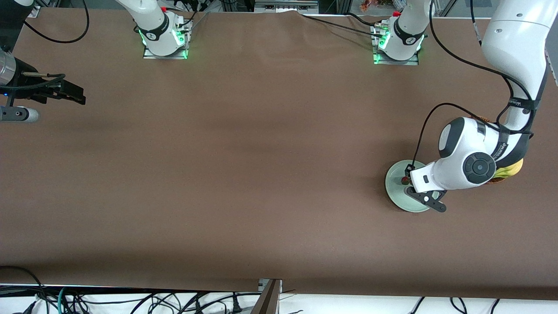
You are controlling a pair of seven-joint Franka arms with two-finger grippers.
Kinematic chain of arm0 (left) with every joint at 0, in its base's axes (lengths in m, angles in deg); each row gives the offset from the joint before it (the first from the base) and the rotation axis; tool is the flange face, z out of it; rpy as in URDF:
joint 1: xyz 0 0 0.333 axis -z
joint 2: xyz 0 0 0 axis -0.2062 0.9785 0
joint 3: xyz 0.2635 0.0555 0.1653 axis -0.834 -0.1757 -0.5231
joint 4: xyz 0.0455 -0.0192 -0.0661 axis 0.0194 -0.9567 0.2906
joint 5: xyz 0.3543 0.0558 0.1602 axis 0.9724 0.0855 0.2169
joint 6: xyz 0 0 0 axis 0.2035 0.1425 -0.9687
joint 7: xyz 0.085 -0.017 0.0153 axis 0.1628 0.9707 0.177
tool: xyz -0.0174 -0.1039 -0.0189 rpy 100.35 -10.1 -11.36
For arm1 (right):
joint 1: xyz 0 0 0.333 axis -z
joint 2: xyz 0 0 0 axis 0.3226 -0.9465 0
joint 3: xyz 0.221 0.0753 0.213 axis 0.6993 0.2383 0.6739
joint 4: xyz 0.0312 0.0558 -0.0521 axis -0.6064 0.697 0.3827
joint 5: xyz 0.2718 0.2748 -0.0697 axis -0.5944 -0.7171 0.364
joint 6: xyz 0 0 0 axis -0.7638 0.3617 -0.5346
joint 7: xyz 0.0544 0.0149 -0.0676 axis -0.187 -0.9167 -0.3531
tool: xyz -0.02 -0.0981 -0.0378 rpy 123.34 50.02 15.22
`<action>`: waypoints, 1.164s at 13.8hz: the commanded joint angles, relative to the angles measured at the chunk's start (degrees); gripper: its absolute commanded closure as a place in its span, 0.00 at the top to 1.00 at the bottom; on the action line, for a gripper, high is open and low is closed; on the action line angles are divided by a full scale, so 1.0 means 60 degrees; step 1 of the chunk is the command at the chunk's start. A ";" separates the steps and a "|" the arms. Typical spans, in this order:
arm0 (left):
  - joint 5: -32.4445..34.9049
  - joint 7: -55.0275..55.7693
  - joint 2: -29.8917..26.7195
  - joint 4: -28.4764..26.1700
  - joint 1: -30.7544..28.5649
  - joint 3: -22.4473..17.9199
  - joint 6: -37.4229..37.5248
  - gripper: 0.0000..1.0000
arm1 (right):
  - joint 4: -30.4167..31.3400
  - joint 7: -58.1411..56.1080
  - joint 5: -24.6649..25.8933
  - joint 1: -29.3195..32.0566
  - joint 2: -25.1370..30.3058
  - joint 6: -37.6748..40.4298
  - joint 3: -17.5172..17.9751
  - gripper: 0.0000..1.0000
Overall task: Collect all strawberries into plate
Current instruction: 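Lower the strawberry onto the plate and open the left gripper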
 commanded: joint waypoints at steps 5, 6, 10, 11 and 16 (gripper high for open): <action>0.0065 -0.0426 -0.0619 0.0124 -0.0186 0.0618 0.0267 1.00 | -0.0014 -0.0039 0.0118 0.0034 0.0074 -0.0053 0.0135 1.00; 0.0021 -0.0397 -0.0854 0.0284 -0.0201 0.0721 0.0821 1.00 | -0.0014 -0.0039 0.0133 0.0034 0.0074 -0.0053 0.0135 1.00; -0.1003 0.0377 -0.1617 0.2228 -0.0098 0.1174 0.4188 1.00 | -0.0029 -0.0024 0.0133 0.0078 0.0074 -0.0126 0.0121 1.00; -0.0990 0.0931 -0.1749 0.2611 -0.0098 0.1335 0.4762 1.00 | -0.0029 0.0019 0.0133 0.0064 0.0074 -0.0126 0.0121 1.00; -0.1267 0.2269 -0.3651 0.2601 -0.0069 0.1119 0.5427 1.00 | -0.0029 0.0034 0.0133 0.0078 0.0074 -0.0126 0.0106 1.00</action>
